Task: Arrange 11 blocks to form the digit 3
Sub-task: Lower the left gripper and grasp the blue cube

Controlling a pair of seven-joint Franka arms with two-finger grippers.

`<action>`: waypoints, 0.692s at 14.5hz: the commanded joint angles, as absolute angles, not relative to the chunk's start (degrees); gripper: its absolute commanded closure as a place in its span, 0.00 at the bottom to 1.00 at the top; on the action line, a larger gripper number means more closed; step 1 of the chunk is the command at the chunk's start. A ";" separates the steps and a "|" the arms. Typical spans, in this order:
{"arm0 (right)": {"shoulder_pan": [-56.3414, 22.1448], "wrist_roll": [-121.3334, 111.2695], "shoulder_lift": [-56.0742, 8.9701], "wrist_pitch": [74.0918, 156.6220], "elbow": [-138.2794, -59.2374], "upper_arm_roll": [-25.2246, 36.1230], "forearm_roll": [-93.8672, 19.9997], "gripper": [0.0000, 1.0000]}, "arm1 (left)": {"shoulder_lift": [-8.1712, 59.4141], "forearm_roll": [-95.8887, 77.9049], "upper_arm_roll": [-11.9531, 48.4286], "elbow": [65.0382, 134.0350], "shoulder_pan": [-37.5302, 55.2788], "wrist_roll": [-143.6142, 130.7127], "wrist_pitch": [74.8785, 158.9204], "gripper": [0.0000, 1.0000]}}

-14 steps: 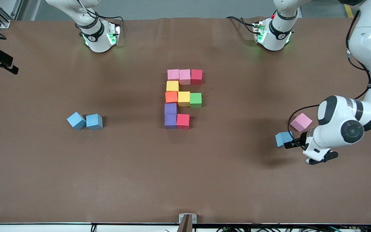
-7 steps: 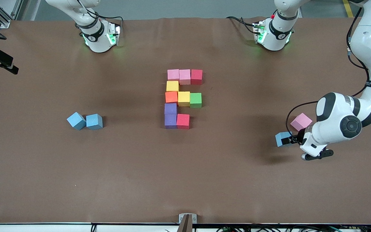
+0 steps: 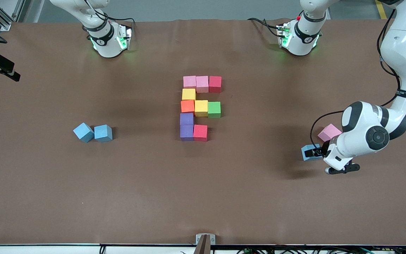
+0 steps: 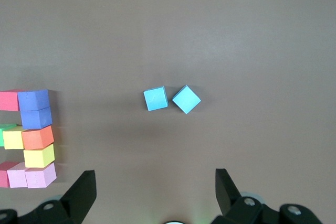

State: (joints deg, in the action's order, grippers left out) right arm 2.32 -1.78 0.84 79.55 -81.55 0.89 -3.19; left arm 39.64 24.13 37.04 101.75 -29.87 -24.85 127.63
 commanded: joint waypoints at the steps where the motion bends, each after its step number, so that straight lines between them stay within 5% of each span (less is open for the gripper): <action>1: 3.25 -2.46 0.26 79.19 -80.60 0.18 -2.55 0.00 | 40.34 25.66 37.00 102.13 -29.97 -24.70 129.11 0.03; 10: 3.25 -2.46 0.18 79.19 -80.60 0.18 -2.64 0.00 | 42.63 29.62 36.74 102.13 -29.88 -27.06 131.40 0.21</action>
State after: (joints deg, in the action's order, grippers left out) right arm 2.32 -1.78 0.84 79.55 -81.55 0.89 -3.19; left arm 42.78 28.19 36.61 101.85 -29.92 -25.21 130.77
